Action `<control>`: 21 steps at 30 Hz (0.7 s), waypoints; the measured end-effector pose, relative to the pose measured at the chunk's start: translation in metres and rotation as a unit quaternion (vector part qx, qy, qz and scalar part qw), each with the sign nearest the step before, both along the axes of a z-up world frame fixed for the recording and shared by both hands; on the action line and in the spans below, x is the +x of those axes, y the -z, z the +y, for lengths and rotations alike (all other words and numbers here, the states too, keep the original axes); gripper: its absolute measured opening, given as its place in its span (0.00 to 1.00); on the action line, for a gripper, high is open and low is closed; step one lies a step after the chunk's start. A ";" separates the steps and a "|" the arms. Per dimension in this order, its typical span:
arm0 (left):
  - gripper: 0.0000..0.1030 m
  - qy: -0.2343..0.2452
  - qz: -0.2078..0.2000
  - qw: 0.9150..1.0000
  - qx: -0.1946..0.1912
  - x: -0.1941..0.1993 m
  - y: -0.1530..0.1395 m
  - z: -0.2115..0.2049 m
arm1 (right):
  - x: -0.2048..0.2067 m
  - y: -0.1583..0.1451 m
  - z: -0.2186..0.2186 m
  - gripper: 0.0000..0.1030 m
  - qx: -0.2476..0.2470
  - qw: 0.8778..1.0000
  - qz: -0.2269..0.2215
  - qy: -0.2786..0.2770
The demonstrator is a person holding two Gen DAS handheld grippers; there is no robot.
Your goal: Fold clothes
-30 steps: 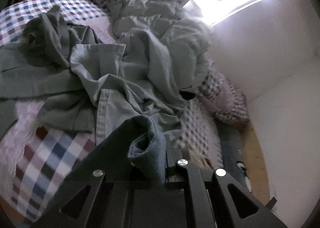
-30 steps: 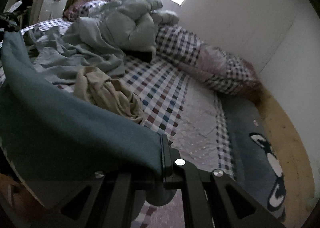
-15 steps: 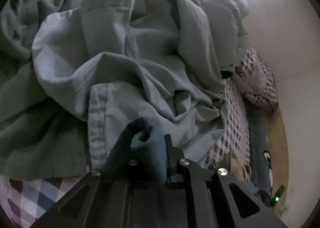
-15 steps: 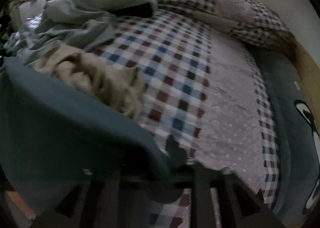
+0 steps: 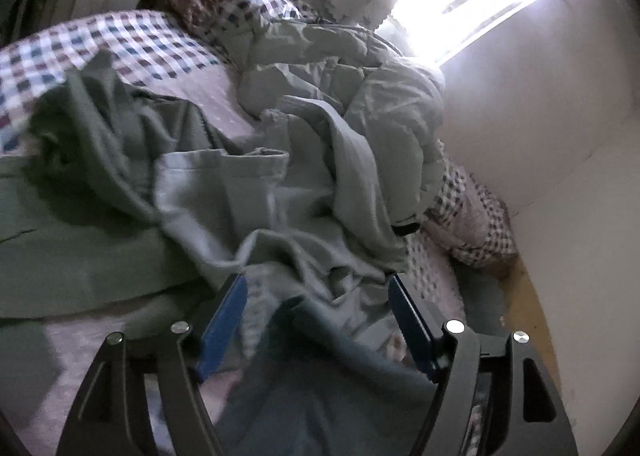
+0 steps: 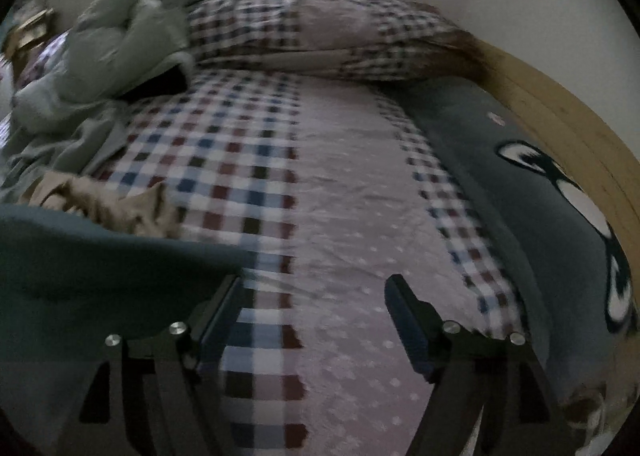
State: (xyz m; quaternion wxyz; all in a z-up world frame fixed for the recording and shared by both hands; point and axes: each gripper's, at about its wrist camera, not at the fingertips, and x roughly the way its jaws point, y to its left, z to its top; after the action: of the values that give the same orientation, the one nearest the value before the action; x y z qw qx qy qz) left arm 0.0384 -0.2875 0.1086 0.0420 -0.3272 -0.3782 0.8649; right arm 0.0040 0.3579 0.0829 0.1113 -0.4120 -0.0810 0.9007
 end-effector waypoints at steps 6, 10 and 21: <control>0.76 0.023 0.004 0.999 -0.038 0.073 0.023 0.011 | 0.054 -0.015 0.010 0.74 -0.063 0.997 0.045 0.020; 0.76 0.036 0.009 0.998 -0.046 0.124 0.046 0.031 | 0.098 -0.018 -0.003 0.75 -0.089 0.993 0.071 0.005; 0.72 0.085 -0.022 0.993 -0.073 0.150 0.100 0.085 | 0.199 0.033 -0.087 0.75 -0.130 0.983 0.102 -0.075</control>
State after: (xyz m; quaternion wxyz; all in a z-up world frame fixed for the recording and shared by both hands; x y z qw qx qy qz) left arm 0.1879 -0.2022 0.0082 0.0836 -0.3793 -0.2857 0.8761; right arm 0.2032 0.2706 0.0498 -0.0038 -0.3216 0.0179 0.9467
